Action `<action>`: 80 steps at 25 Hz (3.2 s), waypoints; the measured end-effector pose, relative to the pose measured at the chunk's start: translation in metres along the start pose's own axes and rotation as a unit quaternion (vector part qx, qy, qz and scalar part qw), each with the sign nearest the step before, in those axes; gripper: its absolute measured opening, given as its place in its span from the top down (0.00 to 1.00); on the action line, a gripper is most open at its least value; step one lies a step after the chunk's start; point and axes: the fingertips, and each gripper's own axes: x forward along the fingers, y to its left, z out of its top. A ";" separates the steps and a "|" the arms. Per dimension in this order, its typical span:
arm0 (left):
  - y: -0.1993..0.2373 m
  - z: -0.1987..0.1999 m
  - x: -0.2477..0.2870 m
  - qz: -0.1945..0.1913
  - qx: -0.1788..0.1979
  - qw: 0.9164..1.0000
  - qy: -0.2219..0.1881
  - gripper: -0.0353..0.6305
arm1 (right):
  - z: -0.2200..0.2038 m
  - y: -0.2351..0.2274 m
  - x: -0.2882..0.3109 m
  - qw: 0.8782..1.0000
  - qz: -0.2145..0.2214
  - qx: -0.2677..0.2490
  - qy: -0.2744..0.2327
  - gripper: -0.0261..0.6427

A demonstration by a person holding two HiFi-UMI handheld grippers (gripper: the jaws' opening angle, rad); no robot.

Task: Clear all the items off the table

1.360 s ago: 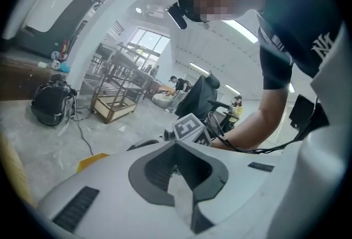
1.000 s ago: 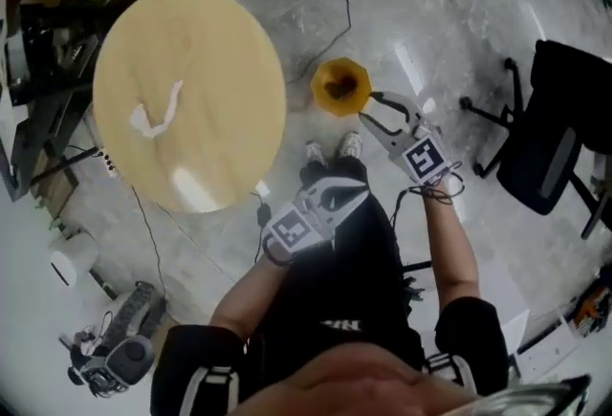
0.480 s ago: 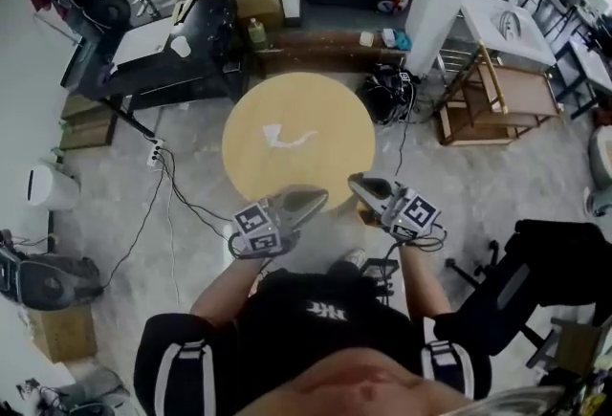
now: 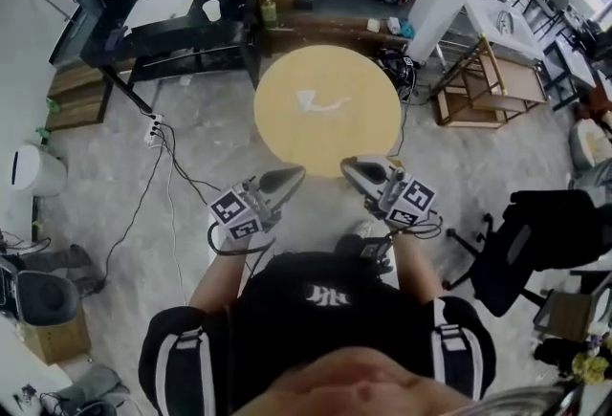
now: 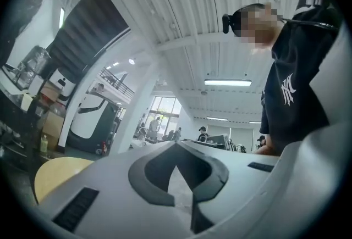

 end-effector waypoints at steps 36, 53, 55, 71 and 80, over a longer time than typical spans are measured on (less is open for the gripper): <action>-0.050 -0.012 0.024 -0.054 -0.002 0.998 0.027 0.93 | -0.013 0.044 -0.026 1.000 0.001 -0.013 0.017 0.95; 0.073 -0.077 0.010 0.006 -0.017 0.994 0.106 0.93 | -0.100 -0.086 0.034 0.991 -0.062 -0.047 0.105 0.58; 0.112 -0.097 0.016 0.001 -0.024 0.993 0.118 0.93 | -0.124 -0.120 0.059 0.987 -0.073 -0.043 0.133 0.58; 0.260 -0.181 0.043 -0.038 -0.095 0.981 0.167 0.93 | -0.294 -0.304 0.100 0.926 -0.103 -0.097 0.350 0.48; 0.261 -0.207 0.051 -0.045 -0.110 0.980 0.162 0.93 | -0.324 -0.312 0.089 0.907 -0.090 -0.114 0.395 0.94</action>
